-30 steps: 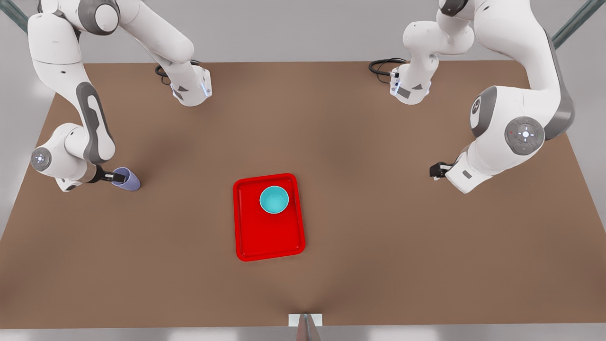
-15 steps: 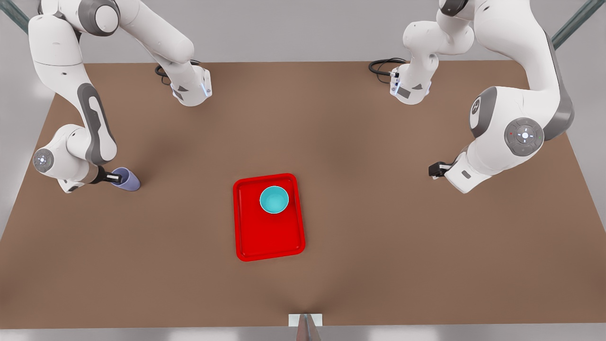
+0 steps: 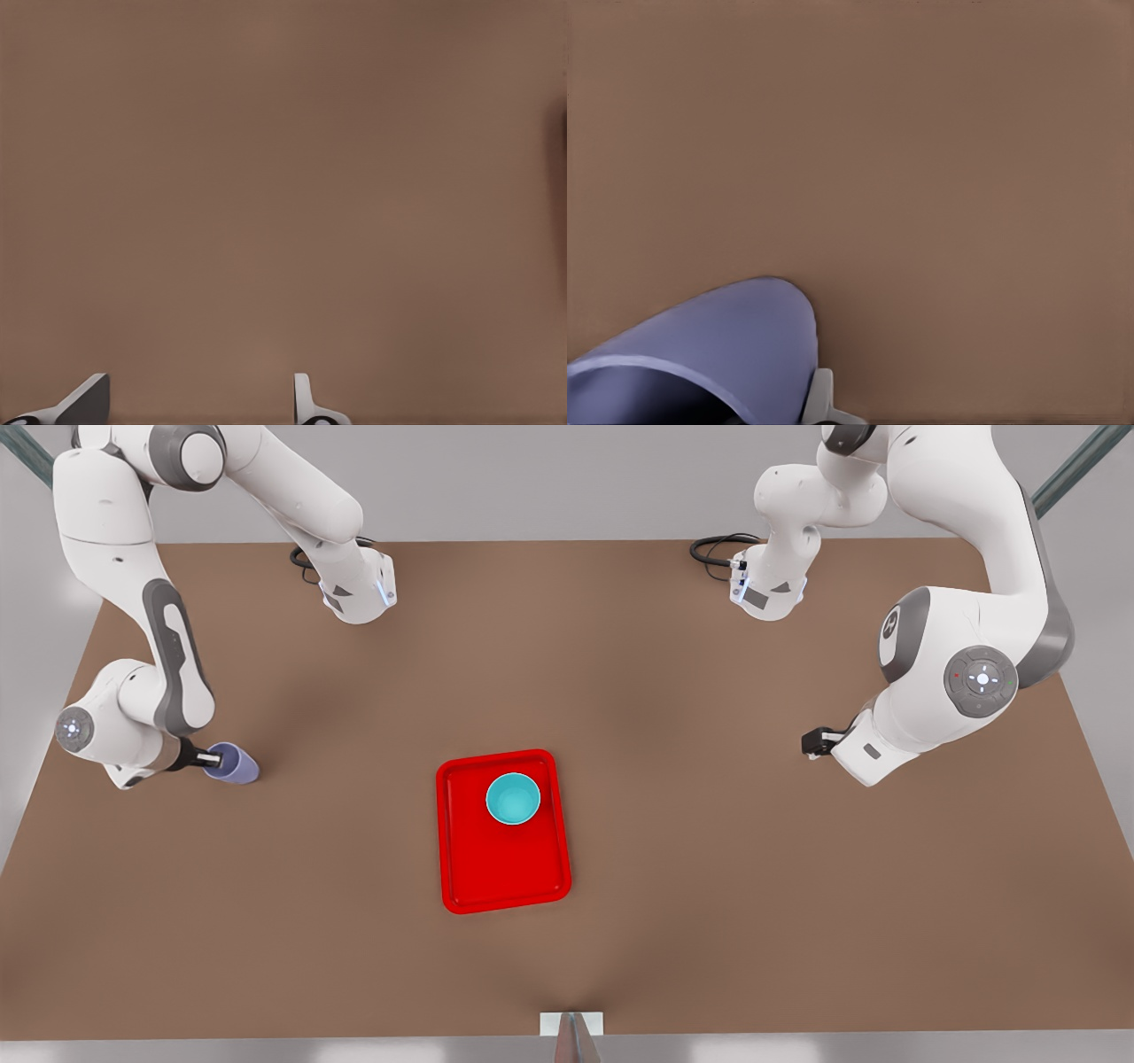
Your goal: Place the bowl on the tray with the left arm and the cup on the tray with the right arm
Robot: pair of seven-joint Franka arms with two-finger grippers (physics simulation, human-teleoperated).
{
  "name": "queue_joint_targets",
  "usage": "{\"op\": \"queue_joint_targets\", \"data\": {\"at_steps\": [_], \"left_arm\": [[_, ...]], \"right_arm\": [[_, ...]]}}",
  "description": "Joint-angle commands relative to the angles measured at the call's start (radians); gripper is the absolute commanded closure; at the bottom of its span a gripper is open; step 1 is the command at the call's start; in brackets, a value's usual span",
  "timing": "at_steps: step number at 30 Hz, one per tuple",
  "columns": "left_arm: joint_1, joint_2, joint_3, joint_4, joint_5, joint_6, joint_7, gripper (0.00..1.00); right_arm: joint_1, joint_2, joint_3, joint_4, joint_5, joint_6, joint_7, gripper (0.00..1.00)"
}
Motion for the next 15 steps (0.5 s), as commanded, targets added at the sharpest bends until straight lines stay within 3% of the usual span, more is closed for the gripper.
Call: {"op": "queue_joint_targets", "data": {"at_steps": [1, 9, 15], "left_arm": [[0.000, 0.000, 0.000, 0.000, 0.000, 0.000, 0.000, 0.00], [0.000, 0.000, 0.000, 0.000, 0.000, -0.002, -0.002, 0.00], [0.000, 0.000, 0.000, 0.000, 0.000, -0.008, 0.000, 0.00]], "right_arm": [[0.002, 0.000, 0.000, 0.000, -0.008, -0.001, 0.005, 0.79], [0.104, -0.023, 0.083, 0.272, 0.055, -0.337, 0.016, 0.79], [0.291, -0.022, 0.112, 0.369, 0.102, -0.361, 0.043, 0.79]]}}
